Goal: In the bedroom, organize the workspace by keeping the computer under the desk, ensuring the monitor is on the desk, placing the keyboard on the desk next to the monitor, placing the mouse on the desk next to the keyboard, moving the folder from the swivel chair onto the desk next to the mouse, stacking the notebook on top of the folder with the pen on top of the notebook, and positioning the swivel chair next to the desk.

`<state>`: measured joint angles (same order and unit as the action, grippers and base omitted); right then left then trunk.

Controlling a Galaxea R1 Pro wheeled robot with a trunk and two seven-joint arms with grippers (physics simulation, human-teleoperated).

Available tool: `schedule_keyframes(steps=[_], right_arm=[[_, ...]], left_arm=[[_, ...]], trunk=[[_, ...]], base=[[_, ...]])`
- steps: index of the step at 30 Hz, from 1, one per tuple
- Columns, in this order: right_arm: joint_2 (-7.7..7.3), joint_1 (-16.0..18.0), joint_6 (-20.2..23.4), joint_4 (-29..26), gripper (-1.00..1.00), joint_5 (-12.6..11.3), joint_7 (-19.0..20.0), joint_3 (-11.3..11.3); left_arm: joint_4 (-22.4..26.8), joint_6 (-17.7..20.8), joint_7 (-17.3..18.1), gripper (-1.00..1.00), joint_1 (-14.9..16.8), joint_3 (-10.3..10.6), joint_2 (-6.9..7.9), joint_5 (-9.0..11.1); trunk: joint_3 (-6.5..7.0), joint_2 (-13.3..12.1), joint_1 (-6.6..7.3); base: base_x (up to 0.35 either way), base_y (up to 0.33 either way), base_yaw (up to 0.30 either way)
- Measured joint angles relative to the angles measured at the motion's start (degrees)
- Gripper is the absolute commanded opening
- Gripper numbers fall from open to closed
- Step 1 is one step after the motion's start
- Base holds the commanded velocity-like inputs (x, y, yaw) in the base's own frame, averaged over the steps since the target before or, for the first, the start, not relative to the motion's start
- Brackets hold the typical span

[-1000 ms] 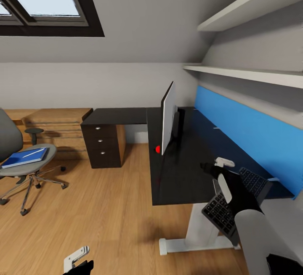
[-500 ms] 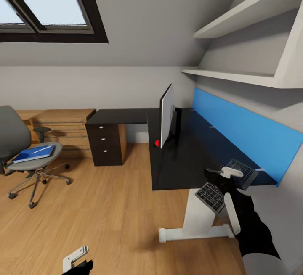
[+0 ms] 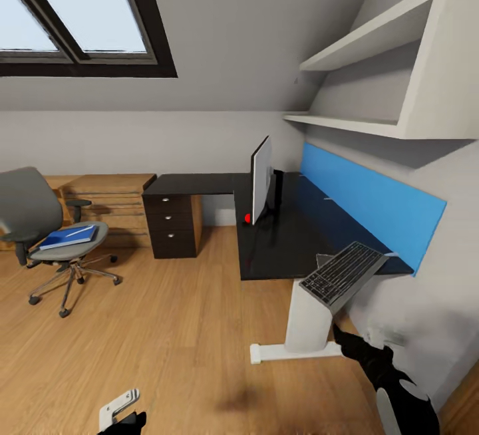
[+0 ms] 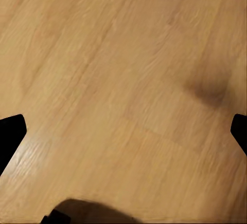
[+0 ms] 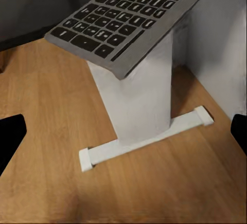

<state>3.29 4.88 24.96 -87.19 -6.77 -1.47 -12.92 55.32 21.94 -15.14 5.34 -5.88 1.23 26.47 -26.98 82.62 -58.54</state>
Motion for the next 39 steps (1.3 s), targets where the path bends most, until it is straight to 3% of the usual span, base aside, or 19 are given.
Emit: schedule_keyframes(steps=[2, 4, 9, 16, 22, 28, 39], right_arm=[[0.07, -1.78, -0.78, 0.94, 1.0, 0.01, 0.11, -0.02], [0.04, -3.85, -4.62, 5.21, 1.0, 0.04, 0.14, -0.09], [0.11, -4.69, -10.81, 10.44, 1.0, 0.17, 0.06, -0.08], [0.16, -4.91, -14.71, 16.97, 1.0, 0.29, 0.13, 0.0], [0.2, -4.95, -18.63, 22.4, 1.0, 0.35, 0.28, 0.33], [0.07, -4.96, -25.01, 25.77, 1.0, 0.42, 0.92, 3.69], [-0.14, -4.96, -25.79, 26.01, 1.0, -0.03, 1.12, 4.0]], left_arm=[[0.07, -0.01, 0.06, 1.0, 0.0, 0.27, -0.01, -0.24], [0.07, -0.22, 0.11, 1.0, 0.0, 1.53, -0.03, -1.72], [-0.23, -0.73, 0.17, 1.0, 0.0, 2.7, -0.13, -4.45], [-3.58, -1.4, 0.27, 1.0, 0.0, 3.93, -0.17, -6.19], [-7.19, -4.76, 0.24, 1.0, 0.0, 6.53, -0.16, -6.68], [-13.53, -10.68, 0.48, 1.0, -0.01, 11.56, -0.19, -6.78], [-14.61, -11.8, 0.45, 1.0, -0.01, 12.35, -0.29, -6.8]], trunk=[[0.18, 0.0, 0.0], [0.35, -0.01, 0.0], [0.69, 0.0, 0.01], [0.86, 0.0, 0.01], [0.88, 0.0, 0.03], [0.88, 0.0, 0.04], [0.89, 0.01, 0.05]], base=[[-0.334, 0.002, 0.0], [-0.333, 0.043, 0.0], [-0.31, 0.132, 0.0], [-0.266, 0.216, 0.0], [-0.148, 0.294, 0.0], [-0.042, 0.321, 0.0], [0.023, 0.288, -0.008]])
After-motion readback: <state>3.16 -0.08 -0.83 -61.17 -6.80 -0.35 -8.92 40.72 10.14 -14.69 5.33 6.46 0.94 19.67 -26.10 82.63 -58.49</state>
